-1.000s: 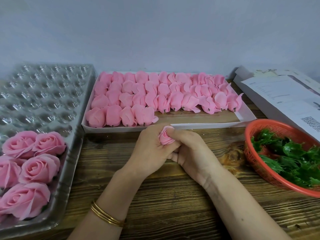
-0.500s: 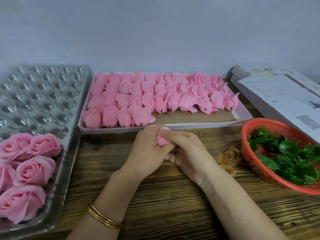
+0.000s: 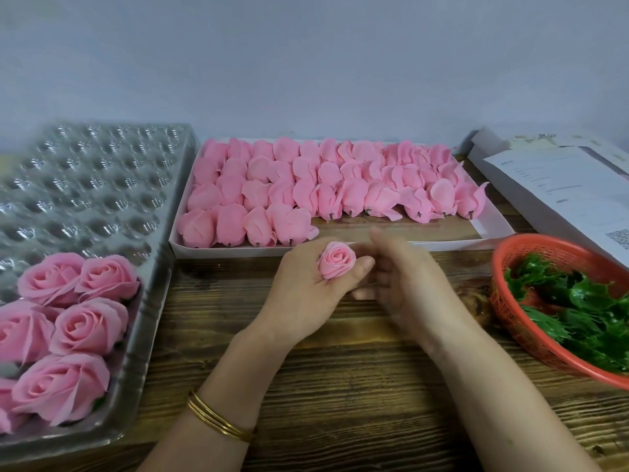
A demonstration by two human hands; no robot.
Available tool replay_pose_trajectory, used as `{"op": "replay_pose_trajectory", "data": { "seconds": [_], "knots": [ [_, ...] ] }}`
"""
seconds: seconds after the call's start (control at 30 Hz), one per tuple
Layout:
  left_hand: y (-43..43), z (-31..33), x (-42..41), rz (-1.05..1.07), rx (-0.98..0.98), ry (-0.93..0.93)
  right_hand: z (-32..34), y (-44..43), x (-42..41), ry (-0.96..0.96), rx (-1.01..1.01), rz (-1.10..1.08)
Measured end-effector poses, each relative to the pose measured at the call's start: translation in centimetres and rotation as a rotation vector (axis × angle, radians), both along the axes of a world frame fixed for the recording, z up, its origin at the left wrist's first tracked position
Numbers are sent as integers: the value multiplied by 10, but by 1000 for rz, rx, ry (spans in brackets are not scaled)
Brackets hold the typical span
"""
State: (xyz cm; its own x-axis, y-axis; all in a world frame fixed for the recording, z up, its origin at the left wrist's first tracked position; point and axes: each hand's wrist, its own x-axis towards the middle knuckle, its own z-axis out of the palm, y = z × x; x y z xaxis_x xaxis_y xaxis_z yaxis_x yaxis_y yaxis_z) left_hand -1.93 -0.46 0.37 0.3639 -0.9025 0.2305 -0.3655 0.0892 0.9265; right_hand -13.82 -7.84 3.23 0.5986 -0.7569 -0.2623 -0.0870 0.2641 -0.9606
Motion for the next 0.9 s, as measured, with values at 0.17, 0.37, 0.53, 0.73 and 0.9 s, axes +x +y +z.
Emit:
{"op": "replay_pose_trajectory", "data": {
  "seconds": [0.17,0.37,0.53,0.73,0.9],
  "knots": [
    [-2,1,2,28,38,0,19,-10,-21,90,-246,-126],
    [2,6,1,44,41,48,44,-33,-79,308,-579,-371],
    [0,6,-1,63,48,61,18,-94,-162,765,-579,-560],
    [1,8,-2,71,28,91,-7,-124,-203,1076,-523,-494],
    [1,7,0,85,42,78,19,-85,-150,1125,-573,-362]
  ]
}}
